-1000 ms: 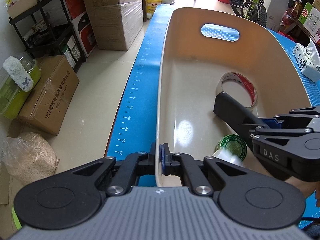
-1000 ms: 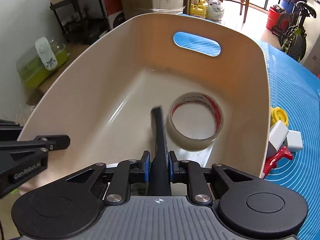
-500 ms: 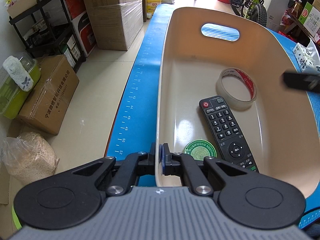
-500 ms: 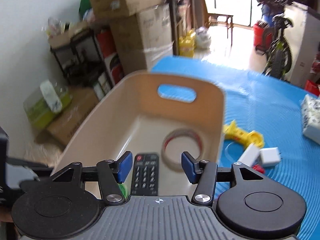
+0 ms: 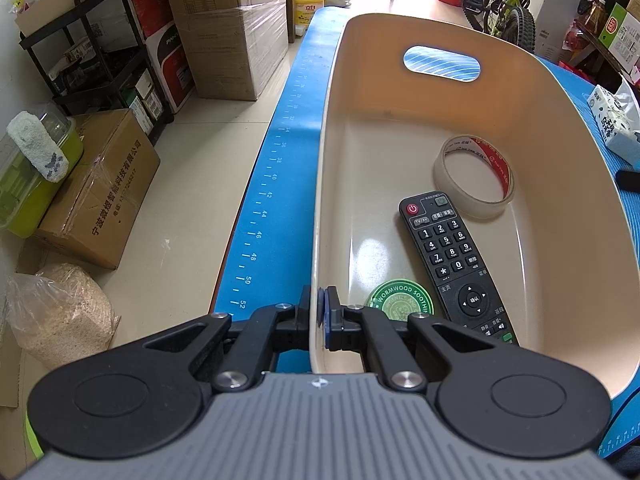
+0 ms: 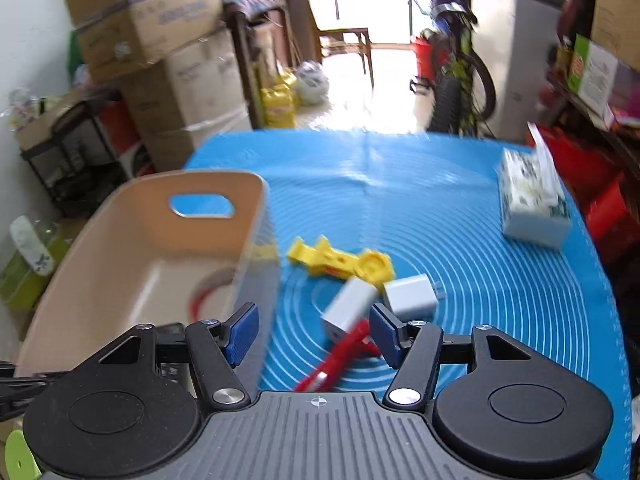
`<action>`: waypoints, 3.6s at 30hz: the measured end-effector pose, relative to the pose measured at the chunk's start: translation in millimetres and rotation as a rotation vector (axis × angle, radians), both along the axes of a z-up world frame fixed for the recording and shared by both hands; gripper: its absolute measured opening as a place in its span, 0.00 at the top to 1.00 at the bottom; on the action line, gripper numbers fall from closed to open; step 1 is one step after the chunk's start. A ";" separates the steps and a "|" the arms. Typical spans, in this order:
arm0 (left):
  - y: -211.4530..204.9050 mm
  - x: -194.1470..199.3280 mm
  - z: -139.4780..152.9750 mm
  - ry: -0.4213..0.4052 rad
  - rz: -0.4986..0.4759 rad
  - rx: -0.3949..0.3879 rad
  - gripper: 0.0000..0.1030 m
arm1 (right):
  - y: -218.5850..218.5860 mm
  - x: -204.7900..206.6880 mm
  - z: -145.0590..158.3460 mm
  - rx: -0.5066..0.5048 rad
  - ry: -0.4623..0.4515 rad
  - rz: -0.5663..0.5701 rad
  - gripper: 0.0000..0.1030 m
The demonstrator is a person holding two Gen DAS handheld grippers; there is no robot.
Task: Organize rigid objects
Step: 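Grasp the red plastic figure with the right tool, then carry the red figure into the basket onto the remote and release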
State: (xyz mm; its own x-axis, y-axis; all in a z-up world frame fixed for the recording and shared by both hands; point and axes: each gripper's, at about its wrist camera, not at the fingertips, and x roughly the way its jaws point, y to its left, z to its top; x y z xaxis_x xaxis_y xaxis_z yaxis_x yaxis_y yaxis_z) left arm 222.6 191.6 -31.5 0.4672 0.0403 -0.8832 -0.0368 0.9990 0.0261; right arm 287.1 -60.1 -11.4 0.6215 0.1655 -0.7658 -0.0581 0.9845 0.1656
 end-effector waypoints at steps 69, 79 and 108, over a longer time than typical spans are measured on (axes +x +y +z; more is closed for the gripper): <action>-0.6 -0.3 -1.1 -0.002 -0.004 0.004 0.94 | 98.9 -18.6 33.9 0.192 -0.240 0.230 0.74; -0.7 -0.2 -1.2 -0.002 -0.004 0.004 0.94 | 135.4 -14.0 -17.4 0.115 0.010 0.348 0.74; -0.8 0.0 -1.4 -0.002 -0.004 0.005 0.94 | 48.9 -3.4 40.8 0.082 -0.245 0.247 0.33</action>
State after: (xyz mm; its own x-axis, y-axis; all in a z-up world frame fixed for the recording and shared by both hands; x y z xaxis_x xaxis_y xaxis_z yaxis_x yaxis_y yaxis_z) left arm 222.5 190.8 -32.9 0.4691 0.0424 -0.8821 -0.0325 0.9990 0.0307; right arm 283.7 -11.3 29.4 0.7186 0.3887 -0.5767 -0.3408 0.9196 0.1951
